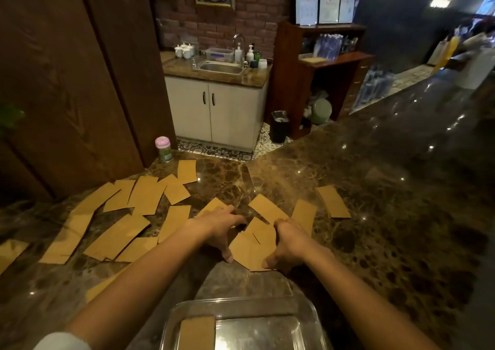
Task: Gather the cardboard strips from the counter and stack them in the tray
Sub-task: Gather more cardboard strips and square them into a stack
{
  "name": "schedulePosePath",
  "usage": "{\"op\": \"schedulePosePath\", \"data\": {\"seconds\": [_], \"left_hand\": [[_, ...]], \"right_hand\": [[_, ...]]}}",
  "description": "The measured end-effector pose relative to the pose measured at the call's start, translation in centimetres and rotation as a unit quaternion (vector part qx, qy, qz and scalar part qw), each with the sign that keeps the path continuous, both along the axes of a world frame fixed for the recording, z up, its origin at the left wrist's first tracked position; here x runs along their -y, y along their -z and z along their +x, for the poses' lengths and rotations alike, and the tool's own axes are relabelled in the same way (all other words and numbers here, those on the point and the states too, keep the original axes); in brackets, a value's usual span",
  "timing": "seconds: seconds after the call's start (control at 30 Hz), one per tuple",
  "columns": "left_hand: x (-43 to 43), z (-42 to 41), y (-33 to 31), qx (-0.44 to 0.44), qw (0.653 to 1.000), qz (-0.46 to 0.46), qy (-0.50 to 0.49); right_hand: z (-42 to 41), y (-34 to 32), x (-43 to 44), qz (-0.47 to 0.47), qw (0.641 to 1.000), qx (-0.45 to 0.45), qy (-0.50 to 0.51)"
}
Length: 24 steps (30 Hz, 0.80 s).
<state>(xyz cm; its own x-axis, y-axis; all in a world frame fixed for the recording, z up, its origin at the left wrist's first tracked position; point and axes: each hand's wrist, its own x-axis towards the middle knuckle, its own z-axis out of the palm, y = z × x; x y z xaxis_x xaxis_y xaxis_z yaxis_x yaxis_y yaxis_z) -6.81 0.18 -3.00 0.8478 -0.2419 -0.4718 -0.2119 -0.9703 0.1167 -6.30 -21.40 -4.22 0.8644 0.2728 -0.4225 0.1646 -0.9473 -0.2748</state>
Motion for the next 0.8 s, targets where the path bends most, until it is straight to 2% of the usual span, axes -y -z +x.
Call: {"op": "schedulePosePath", "data": {"seconds": [0.2,0.3,0.47,0.57,0.7,0.73,0.8], "left_hand": [[-0.1,0.4,0.5,0.014,0.999,-0.028,-0.020],[-0.7,-0.3,1.1,0.027,0.997,-0.056,-0.039],[-1.5,-1.4,1.4,0.022,0.983,-0.175,-0.050],[-2.3,-2.0,0.4,0.030,0.963,-0.249,-0.093],[-3.6,-3.0,-1.2,0.082,0.915,-0.338,-0.203],[-3.7,-3.3,-1.5,0.093,0.890,-0.371,-0.246],[-3.5,-3.9,-2.1,0.090,0.812,-0.462,-0.345]], "right_hand": [[0.5,1.2,-0.7,0.103,0.987,-0.066,0.104],[0.4,1.4,-0.6,0.156,0.975,-0.057,0.146],[-0.2,1.6,0.1,0.288,0.934,-0.077,0.199],[-0.7,1.0,0.8,0.363,0.899,-0.071,0.236],[-0.7,-1.5,2.6,0.452,0.839,-0.052,0.297],[-0.8,-2.3,3.0,0.470,0.825,-0.046,0.310],[-0.7,-3.6,3.5,0.504,0.802,-0.051,0.317]]}}
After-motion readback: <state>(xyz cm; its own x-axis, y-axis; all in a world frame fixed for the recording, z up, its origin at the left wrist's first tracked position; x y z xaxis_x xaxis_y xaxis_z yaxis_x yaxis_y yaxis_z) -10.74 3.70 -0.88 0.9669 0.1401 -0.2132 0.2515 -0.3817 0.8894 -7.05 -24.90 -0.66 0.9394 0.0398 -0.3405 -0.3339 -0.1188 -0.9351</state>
